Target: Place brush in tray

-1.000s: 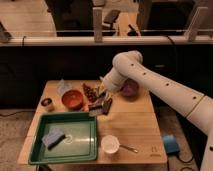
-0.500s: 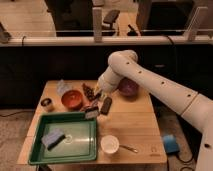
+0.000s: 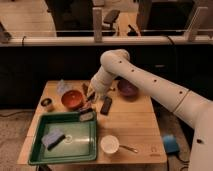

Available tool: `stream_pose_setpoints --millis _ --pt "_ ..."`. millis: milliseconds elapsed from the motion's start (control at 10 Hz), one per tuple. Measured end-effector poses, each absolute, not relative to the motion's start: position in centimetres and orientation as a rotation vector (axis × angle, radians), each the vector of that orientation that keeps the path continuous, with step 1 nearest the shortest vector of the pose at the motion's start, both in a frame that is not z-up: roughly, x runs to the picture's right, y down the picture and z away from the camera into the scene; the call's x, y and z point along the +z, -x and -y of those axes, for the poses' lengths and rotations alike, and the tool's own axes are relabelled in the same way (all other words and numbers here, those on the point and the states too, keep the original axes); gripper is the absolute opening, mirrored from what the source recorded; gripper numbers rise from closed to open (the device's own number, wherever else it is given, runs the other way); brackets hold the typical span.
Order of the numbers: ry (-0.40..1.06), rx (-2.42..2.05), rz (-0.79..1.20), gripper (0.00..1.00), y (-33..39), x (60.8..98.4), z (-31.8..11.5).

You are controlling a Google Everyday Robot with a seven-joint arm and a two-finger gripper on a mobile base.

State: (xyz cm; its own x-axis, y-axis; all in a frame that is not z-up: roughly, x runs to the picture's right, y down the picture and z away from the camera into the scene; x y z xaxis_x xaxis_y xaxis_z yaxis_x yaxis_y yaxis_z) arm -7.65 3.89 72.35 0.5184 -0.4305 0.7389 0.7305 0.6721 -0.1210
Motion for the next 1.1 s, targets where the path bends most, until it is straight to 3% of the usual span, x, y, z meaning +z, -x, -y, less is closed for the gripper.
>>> stream_pose_setpoints --millis 1100 --pt "0.531 -0.837 0.838 0.03 14.3 70.6 -6.3"
